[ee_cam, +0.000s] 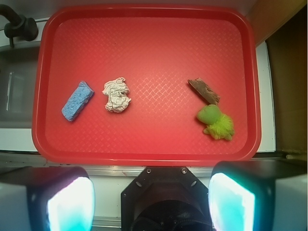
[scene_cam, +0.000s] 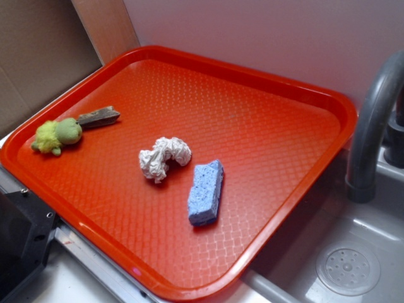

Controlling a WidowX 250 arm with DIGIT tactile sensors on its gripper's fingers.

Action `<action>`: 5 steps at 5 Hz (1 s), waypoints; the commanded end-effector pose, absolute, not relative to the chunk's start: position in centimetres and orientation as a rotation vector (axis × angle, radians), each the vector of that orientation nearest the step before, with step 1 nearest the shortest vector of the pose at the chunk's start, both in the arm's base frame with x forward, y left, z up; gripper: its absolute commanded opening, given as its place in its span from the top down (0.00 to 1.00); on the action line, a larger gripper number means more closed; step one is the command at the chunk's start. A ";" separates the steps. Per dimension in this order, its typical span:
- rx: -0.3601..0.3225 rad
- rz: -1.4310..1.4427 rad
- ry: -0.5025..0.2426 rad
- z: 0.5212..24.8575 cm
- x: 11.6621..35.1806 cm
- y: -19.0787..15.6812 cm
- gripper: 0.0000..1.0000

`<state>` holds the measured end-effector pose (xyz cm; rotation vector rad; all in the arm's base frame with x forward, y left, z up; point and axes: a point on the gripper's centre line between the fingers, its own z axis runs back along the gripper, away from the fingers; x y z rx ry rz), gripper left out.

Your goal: Grab the wood chip.

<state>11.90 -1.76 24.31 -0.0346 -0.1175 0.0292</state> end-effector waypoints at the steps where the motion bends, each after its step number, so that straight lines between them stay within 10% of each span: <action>1: -0.035 0.029 -0.118 24.3 11.9 -1.8 0.00; 3: -0.057 -0.360 -0.254 16.4 19.5 3.9 0.00; 5: 0.017 -0.389 -0.118 7.1 20.7 5.6 0.00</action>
